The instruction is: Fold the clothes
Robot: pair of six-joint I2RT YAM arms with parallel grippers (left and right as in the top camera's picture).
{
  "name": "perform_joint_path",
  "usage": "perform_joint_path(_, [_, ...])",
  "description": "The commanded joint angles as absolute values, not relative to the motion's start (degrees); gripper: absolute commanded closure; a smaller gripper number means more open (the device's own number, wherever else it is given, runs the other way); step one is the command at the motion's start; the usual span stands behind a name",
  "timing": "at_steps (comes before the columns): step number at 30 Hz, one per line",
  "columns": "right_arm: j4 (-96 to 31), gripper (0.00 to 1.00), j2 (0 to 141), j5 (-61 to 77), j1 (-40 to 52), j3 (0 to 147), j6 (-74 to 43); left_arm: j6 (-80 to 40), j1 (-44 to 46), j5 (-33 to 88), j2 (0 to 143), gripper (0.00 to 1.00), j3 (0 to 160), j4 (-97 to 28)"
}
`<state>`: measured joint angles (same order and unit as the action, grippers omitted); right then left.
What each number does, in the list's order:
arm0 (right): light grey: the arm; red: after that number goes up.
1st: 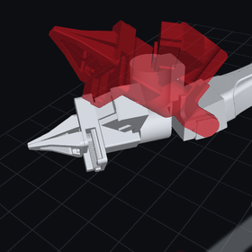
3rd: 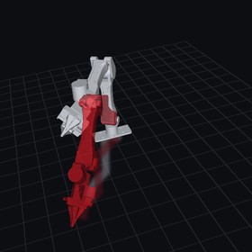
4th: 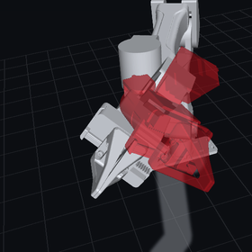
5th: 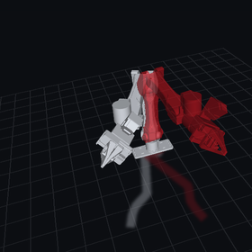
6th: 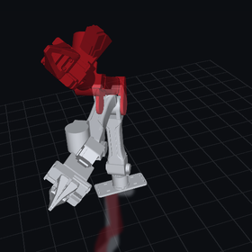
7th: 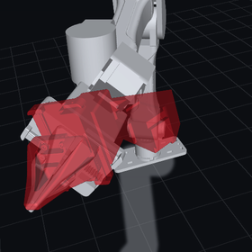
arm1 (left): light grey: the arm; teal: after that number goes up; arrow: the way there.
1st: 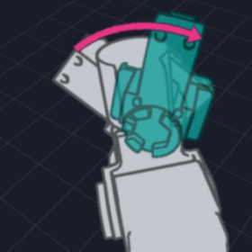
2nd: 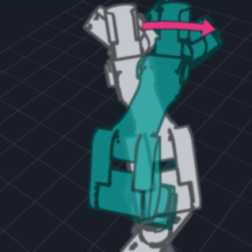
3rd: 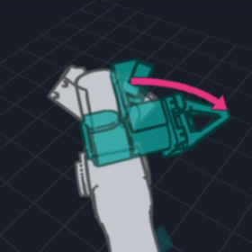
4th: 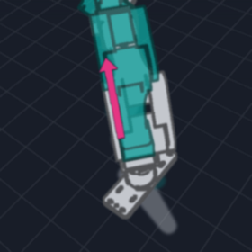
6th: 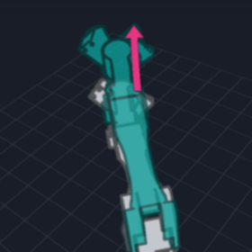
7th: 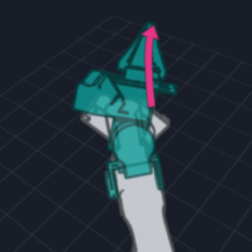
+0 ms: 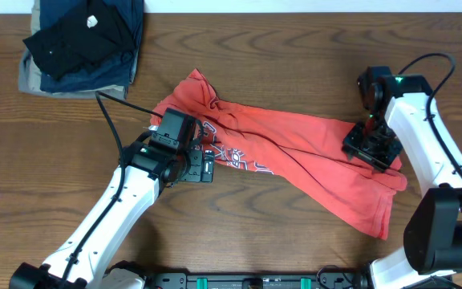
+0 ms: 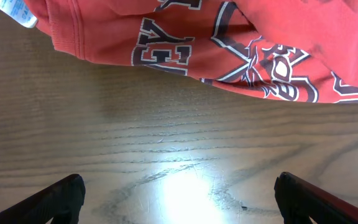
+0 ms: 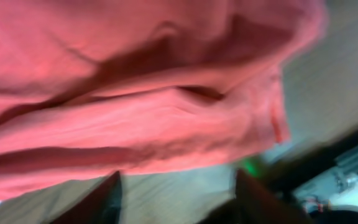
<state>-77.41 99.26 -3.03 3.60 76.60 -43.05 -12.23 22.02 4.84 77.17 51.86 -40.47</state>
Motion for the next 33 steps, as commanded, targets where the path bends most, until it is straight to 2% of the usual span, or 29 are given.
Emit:
perform_joint_path(1, [-74.28,0.2,98.8,0.08,5.19,74.32,-36.88,-12.8,22.09,5.41,77.49,0.02,51.11,-40.69])
perform_joint_path(3, [-70.94,0.01,98.8,0.03,6.2,72.53,-36.1,-12.8,22.09,5.41,77.47,0.02,51.11,-40.64])
perform_joint_path(8, [-63.59,0.01,98.8,0.08,7.57,68.53,-36.16,-14.57,22.09,7.46,77.47,0.02,51.11,-40.25])
perform_joint_path(14, [-58.52,0.01,98.8,0.08,7.75,66.46,-36.36,-15.18,22.09,20.34,77.47,0.02,51.72,-32.84])
perform_joint_path(17, [-56.9,0.01,98.8,0.05,7.75,66.46,-36.34,-16.99,22.09,19.86,77.49,0.12,54.3,-32.23])
perform_joint_path(22, [-56.95,0.01,98.8,0.05,7.75,66.22,-36.36,-19.25,22.33,14.98,78.96,0.17,59.0,-31.27])
perform_joint_path(33, [-54.37,0.01,98.85,0.05,7.9,64.86,-36.36,-20.82,23.07,10.28,99.35,0.18,71.61,-31.11])
